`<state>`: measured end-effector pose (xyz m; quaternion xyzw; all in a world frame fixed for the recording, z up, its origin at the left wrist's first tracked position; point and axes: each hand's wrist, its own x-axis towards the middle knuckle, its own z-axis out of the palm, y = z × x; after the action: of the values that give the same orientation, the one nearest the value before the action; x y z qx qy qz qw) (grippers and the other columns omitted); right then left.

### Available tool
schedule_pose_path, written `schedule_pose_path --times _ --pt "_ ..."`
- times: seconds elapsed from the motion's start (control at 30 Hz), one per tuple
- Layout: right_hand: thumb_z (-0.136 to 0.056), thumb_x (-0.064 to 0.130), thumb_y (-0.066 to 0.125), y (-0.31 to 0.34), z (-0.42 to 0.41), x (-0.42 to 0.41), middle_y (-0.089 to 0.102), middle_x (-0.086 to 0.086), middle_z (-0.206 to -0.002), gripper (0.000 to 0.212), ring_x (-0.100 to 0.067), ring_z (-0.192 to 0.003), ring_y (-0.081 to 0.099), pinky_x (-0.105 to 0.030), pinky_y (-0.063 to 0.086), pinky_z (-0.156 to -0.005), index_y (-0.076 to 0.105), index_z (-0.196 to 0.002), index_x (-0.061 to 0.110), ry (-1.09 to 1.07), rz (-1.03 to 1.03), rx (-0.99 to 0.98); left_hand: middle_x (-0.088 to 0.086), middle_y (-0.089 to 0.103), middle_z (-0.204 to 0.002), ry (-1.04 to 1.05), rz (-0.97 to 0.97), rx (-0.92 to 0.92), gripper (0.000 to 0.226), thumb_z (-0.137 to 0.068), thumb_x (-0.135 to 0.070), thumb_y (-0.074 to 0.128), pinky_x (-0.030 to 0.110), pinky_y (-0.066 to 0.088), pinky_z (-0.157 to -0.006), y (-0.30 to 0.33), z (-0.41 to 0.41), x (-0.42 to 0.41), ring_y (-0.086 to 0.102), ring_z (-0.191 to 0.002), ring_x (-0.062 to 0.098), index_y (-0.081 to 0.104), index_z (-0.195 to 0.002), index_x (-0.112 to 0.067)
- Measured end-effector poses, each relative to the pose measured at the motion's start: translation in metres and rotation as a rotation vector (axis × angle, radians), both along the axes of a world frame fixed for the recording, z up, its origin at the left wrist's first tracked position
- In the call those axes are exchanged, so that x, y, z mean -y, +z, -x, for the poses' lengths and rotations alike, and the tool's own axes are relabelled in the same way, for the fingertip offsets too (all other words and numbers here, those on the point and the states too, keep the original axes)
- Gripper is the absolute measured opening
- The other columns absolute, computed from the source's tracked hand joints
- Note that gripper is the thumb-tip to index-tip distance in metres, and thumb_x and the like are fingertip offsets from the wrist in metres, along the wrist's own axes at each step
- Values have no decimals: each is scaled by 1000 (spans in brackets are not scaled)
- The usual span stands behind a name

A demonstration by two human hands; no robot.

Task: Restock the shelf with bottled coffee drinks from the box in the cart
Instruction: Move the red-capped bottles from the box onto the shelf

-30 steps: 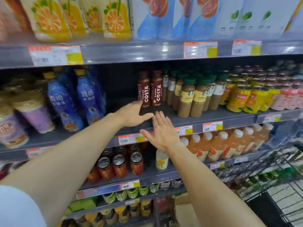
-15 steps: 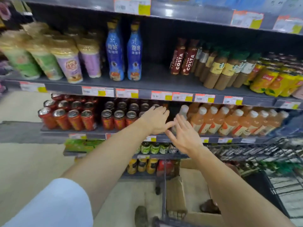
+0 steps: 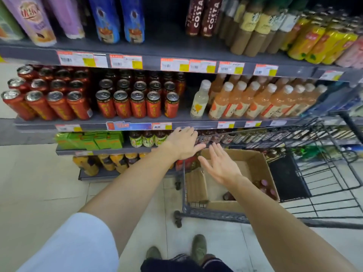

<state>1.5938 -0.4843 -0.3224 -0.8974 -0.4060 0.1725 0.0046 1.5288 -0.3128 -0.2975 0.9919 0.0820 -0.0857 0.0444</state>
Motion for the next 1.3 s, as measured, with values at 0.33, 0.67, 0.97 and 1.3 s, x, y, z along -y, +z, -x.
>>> schedule_pose_path --times 0.33,0.67,0.97,1.3 --pt "-98 62 23 -53 -73 88 3 -11 -164 82 -19 -151 -3 -30 -2 -120 9 -155 5 -137 25 -145 13 26 -156 -145 65 -148 74 -98 -59 18 44 19 -117 -54 -89 89 22 -144 26 27 -148 -4" --pt "-92 69 35 -127 -193 213 16 -11 -162 90 -21 -150 9 -36 13 -119 19 -153 6 -240 127 -333 17 38 -149 27 172 -499 84 -92 -70 18 47 31 -113 -138 -180 176 37 -136 32 37 -143 -6" --pt "-84 65 56 -205 -242 255 30 -8 -157 93 -23 -150 11 -40 15 -121 24 -151 9 54 279 -383 12 30 -154 127 411 -742 94 -77 -48 74 40 29 -114 -231 -222 235 30 -140 28 27 -148 -9" --pt "-98 30 45 -276 -247 236 4 -11 -164 75 -28 -150 -13 -50 -1 -121 2 -155 6 271 479 -328 9 42 -144 298 538 -660 78 -77 -36 76 45 37 -108 -310 -223 255 40 -132 28 37 -140 -10"
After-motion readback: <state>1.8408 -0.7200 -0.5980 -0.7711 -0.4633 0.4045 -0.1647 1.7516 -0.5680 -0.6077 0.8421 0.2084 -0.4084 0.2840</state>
